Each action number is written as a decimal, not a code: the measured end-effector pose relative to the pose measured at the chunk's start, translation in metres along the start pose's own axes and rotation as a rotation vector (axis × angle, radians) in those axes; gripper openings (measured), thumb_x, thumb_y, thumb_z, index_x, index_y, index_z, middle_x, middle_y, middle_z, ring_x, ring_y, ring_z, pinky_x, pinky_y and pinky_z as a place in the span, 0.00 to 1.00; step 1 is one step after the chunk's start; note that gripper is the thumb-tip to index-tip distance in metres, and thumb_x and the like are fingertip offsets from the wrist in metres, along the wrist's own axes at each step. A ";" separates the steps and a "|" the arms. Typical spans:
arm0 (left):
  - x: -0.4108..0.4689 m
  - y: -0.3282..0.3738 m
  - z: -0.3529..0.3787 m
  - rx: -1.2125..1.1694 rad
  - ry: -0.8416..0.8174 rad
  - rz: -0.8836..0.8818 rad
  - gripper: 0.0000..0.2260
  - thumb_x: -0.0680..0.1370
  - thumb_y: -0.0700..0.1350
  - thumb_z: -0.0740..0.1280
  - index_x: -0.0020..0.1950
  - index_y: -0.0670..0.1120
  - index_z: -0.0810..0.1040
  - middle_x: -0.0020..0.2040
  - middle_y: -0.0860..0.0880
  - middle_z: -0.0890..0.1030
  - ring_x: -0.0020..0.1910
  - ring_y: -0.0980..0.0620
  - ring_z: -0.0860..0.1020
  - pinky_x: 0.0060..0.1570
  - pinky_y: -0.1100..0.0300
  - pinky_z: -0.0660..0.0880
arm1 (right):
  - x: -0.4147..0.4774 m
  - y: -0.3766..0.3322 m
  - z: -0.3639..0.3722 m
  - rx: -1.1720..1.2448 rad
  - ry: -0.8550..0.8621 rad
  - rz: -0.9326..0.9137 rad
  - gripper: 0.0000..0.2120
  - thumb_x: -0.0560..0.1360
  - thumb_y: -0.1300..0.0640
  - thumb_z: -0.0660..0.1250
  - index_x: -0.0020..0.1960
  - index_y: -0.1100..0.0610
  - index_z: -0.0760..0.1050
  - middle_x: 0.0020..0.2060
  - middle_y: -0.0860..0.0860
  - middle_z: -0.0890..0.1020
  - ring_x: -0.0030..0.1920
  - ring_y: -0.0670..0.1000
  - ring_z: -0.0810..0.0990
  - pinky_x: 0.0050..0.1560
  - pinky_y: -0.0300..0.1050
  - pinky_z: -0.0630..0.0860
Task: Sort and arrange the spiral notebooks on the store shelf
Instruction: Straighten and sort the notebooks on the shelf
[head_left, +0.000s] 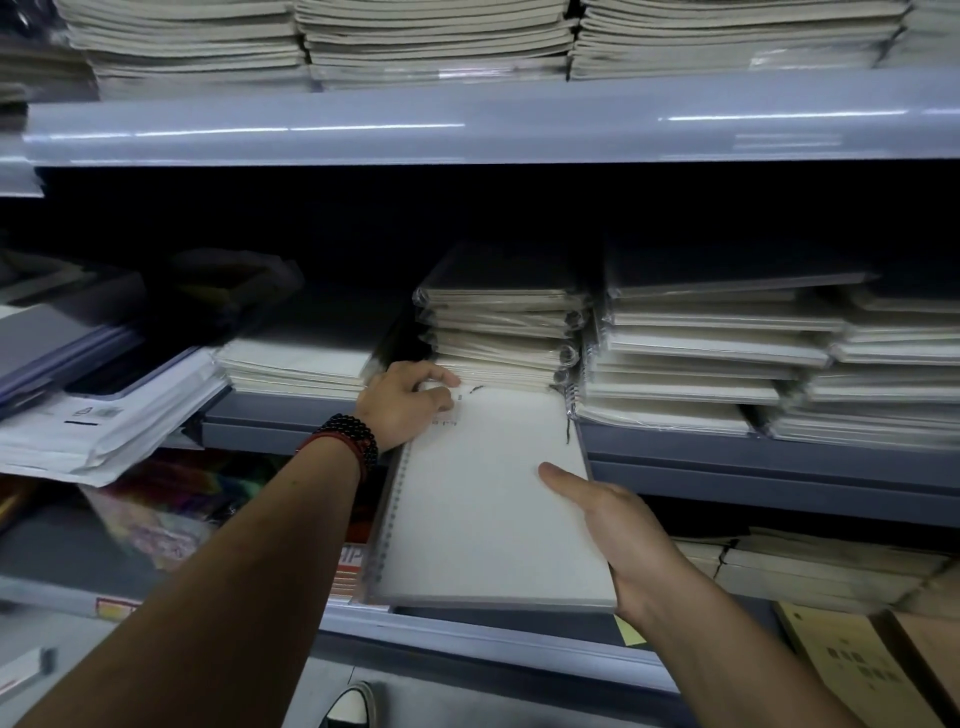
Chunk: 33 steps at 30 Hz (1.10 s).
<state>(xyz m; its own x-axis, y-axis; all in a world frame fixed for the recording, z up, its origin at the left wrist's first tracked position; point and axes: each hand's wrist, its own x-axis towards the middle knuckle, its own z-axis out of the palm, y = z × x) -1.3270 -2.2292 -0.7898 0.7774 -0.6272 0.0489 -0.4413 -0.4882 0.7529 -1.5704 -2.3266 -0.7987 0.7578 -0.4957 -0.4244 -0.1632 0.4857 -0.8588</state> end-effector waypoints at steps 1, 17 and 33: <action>-0.002 0.002 -0.001 -0.005 -0.005 0.002 0.10 0.68 0.55 0.68 0.47 0.66 0.82 0.63 0.57 0.73 0.65 0.51 0.72 0.70 0.48 0.68 | -0.001 0.001 -0.001 0.002 -0.004 -0.005 0.15 0.76 0.54 0.72 0.55 0.64 0.83 0.48 0.60 0.86 0.50 0.63 0.86 0.56 0.61 0.81; -0.125 0.003 0.000 -0.861 -0.092 -0.288 0.11 0.82 0.37 0.65 0.61 0.34 0.80 0.54 0.38 0.85 0.54 0.38 0.84 0.52 0.50 0.83 | -0.009 0.003 0.004 -0.020 0.012 -0.085 0.13 0.76 0.56 0.72 0.58 0.62 0.81 0.49 0.58 0.87 0.51 0.61 0.86 0.56 0.61 0.81; -0.167 -0.004 -0.029 -0.942 -0.139 -0.208 0.13 0.81 0.38 0.66 0.64 0.36 0.79 0.59 0.38 0.83 0.60 0.39 0.82 0.65 0.43 0.75 | -0.051 0.006 0.019 -0.020 -0.065 -0.208 0.09 0.78 0.57 0.70 0.56 0.59 0.82 0.48 0.57 0.87 0.46 0.58 0.87 0.42 0.49 0.83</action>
<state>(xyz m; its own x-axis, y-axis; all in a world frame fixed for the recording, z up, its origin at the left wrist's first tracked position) -1.4413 -2.1047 -0.7821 0.7126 -0.6790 -0.1765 0.2849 0.0501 0.9572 -1.5983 -2.2845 -0.7765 0.8152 -0.5362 -0.2189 -0.0114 0.3631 -0.9317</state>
